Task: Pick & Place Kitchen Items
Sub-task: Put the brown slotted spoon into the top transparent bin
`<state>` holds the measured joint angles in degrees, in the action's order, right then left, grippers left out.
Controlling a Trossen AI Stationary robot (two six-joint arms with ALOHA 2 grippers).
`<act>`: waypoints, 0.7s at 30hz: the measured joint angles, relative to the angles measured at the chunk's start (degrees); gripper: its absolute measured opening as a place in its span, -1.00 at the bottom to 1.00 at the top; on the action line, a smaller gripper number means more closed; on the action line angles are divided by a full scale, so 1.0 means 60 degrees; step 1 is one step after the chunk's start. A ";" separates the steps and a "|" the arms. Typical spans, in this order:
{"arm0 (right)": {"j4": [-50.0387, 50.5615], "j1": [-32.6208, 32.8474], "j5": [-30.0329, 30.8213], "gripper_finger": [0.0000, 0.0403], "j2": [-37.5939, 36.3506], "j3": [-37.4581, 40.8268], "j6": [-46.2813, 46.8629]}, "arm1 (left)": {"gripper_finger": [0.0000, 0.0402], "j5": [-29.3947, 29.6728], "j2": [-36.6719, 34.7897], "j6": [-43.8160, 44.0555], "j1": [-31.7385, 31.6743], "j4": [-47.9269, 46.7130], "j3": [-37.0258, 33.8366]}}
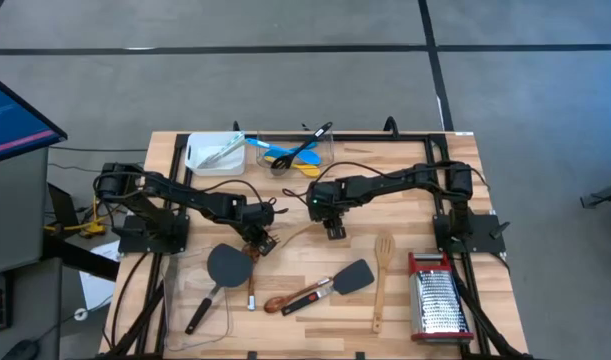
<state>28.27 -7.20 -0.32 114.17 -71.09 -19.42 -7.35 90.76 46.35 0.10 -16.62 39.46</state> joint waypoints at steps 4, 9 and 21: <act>0.0000 0.0004 -0.0004 -0.35 0.0000 0.0004 0.0000 | -0.99 0.0000 0.0000 0.0000 0.0000 0.0007 0.0000; -0.0036 0.0009 -0.0015 -0.49 0.0004 0.0004 -0.0080 | -0.99 0.0000 0.0000 0.0000 0.0000 0.0000 0.0000; -0.0033 0.0063 0.0034 -0.50 0.0004 0.0004 0.0000 | -0.99 0.0056 0.0000 -0.0004 -0.0004 -0.0018 -0.0004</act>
<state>28.08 -6.82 -0.12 114.19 -71.07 -19.42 -7.02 90.76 46.33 0.08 -16.73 39.44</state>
